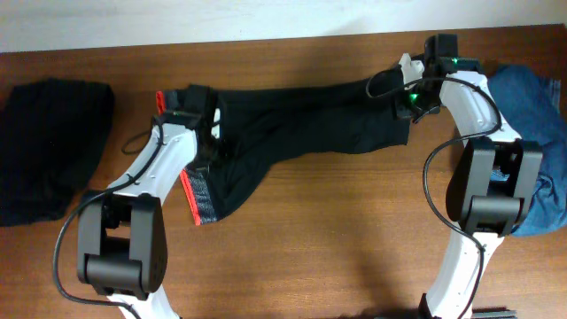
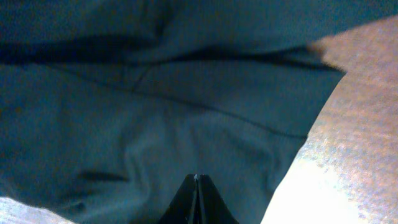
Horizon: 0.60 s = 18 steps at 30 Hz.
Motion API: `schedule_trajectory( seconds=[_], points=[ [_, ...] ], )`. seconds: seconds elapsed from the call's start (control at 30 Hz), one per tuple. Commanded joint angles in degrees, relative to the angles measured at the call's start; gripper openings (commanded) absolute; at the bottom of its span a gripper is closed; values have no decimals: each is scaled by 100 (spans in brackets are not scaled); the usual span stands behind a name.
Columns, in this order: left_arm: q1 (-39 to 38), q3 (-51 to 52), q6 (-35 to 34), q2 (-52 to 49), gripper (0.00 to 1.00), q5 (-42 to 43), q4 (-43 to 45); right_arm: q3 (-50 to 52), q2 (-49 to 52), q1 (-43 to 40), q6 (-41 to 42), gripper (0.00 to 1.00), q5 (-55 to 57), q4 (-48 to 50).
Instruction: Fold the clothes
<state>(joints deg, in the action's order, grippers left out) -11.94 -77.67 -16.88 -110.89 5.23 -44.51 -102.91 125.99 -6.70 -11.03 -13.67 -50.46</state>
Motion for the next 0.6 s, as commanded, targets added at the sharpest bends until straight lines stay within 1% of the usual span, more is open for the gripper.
schedule_trajectory(
  seconds=[0.0, 0.1, 0.27, 0.43, 0.57],
  points=[
    [9, 328, -201, 22, 4, -74, 164, 118, 31, 0, -109, 4, -114, 96],
    [9, 557, -201, 22, 7, -76, 345, 157, 72, 0, -120, 4, -114, 125],
    [11, 754, -199, 22, 12, -103, 367, 168, 87, 0, -120, 4, -109, 52],
    [11, 846, -199, 22, 14, -483, 203, 249, 87, -2, -120, 4, -52, -50],
    [11, 866, -199, 22, 14, -658, -4, 501, 87, -2, -120, 4, -63, 245]
  ],
)
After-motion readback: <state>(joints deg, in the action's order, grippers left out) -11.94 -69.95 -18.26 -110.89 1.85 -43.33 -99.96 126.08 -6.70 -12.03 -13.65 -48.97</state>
